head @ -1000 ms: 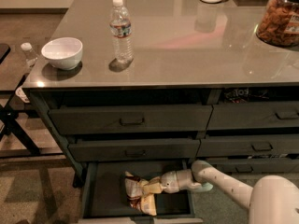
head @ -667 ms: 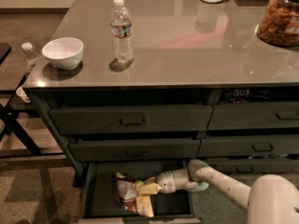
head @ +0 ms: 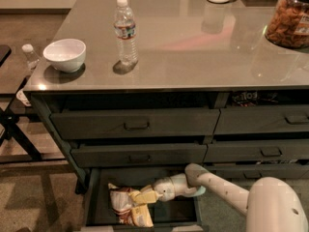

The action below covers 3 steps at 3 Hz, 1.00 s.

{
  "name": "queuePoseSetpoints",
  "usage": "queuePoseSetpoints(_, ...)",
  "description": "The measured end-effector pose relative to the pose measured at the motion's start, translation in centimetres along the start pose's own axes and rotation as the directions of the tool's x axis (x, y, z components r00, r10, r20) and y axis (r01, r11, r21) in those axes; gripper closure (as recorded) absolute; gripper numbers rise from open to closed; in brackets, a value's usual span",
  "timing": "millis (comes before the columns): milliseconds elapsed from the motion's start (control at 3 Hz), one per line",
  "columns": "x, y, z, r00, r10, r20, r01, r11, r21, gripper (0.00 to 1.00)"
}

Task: Place brown chip bag into bottom drawer

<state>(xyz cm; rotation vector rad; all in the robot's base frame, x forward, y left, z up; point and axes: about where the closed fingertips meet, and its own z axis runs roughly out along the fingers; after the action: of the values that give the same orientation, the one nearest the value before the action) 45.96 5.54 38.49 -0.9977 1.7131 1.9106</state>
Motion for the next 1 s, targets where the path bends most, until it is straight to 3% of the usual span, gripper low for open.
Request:
queuePoseSetpoints(333, 0.9, -1.8, -0.9, 1.0, -0.011, -0.024, 0.011, 0.9995, 0.03, 1.0)
queuePoseSetpoints(1000, 5.5, -9.8, -6.4, 0.997, 0.071, -0.003, -0.07, 0.9892, 0.129, 1.0)
